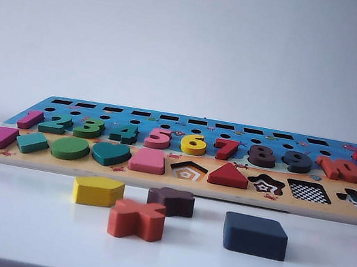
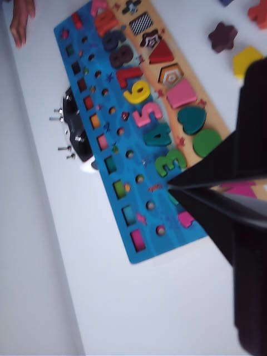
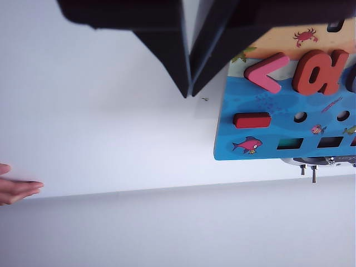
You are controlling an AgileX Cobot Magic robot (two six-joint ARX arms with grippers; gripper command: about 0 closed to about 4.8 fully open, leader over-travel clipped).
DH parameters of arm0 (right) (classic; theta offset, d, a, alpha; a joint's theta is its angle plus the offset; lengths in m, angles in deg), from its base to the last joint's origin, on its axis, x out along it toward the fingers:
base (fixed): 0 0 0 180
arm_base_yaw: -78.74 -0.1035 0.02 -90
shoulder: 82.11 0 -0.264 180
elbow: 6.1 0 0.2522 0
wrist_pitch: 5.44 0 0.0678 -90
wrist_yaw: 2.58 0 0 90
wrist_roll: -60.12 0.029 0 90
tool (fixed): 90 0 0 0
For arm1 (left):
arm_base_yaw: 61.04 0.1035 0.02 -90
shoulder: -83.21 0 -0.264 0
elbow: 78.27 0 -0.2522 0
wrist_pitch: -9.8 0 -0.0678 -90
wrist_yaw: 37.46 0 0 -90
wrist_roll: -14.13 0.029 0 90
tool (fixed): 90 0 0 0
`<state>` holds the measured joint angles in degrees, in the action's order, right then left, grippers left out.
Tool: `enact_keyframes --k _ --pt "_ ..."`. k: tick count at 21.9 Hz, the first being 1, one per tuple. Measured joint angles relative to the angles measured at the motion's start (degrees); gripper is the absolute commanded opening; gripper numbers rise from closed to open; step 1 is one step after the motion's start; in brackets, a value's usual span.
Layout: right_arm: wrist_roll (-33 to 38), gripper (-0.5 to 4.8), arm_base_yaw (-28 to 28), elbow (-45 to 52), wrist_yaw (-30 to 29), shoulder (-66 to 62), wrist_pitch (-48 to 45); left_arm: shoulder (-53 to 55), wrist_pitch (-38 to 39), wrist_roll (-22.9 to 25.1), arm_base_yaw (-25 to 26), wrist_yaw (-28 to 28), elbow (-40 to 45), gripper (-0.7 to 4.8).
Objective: Insert the cube into the slot.
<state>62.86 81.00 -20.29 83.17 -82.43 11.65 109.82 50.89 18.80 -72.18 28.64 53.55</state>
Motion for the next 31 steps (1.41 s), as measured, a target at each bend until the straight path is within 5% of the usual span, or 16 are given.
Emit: enact_keyframes --k 7,17,23,31 --pt "0.2 -0.04 0.0 0.0 0.0 0.0 0.0 1.9 2.1 -2.9 -7.2 -6.1 -0.2 0.09" --pt "4.5 0.01 0.0 0.0 -0.2 0.0 0.0 8.5 2.1 -3.1 -9.1 -8.7 -0.3 0.10" --pt "15.8 1.52 0.0 -3.9 -5.0 0.0 2.4 9.7 2.7 -3.1 -9.1 -11.2 -0.3 0.09" --pt "16.8 2.14 0.0 -29.4 -10.8 -4.1 22.2 10.8 5.1 -3.0 -9.1 -11.6 -0.2 0.09"
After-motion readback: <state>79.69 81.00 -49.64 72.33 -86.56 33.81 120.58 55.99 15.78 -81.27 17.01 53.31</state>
